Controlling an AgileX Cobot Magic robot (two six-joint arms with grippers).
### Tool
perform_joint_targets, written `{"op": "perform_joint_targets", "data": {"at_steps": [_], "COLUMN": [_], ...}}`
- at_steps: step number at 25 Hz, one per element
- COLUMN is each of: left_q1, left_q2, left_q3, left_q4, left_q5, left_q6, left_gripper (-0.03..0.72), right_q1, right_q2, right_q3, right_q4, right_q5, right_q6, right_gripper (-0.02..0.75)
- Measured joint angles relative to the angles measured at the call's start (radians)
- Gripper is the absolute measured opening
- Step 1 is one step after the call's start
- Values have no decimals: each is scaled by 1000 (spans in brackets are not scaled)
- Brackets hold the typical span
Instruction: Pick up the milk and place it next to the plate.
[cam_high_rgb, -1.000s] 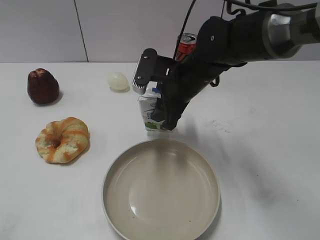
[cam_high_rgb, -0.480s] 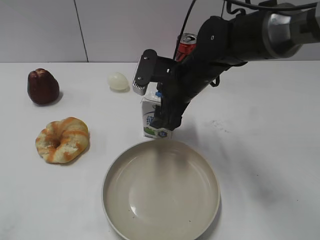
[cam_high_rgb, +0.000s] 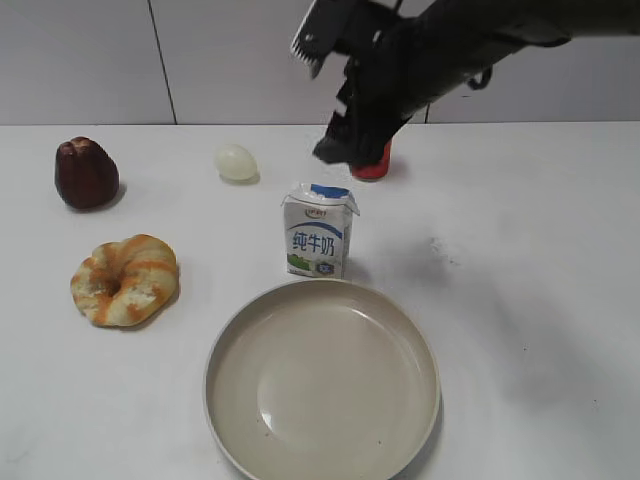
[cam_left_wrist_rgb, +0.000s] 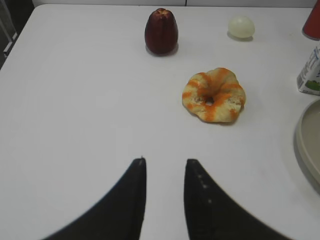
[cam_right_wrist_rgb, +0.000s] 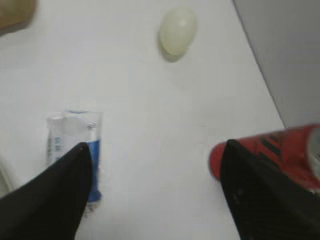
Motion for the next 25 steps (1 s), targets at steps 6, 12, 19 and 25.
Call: {"op": "perform_joint_targets", "data": {"at_steps": [6, 12, 19, 25], "left_q1": [0, 0, 0, 0], "left_q2": [0, 0, 0, 0], "left_q3": [0, 0, 0, 0], "left_q4": [0, 0, 0, 0], "left_q5": [0, 0, 0, 0], "left_q6": [0, 0, 0, 0], "left_gripper": [209, 209, 209, 209], "right_q1": [-200, -386, -426, -427], "right_q2": [-29, 29, 185, 211], "right_q3": [-68, -254, -557, -624], "right_q4": [-9, -86, -454, -451], "right_q5": [-15, 77, 507, 745], "right_q6": [328, 600, 839, 862], "right_gripper": [580, 575, 575, 575]}}
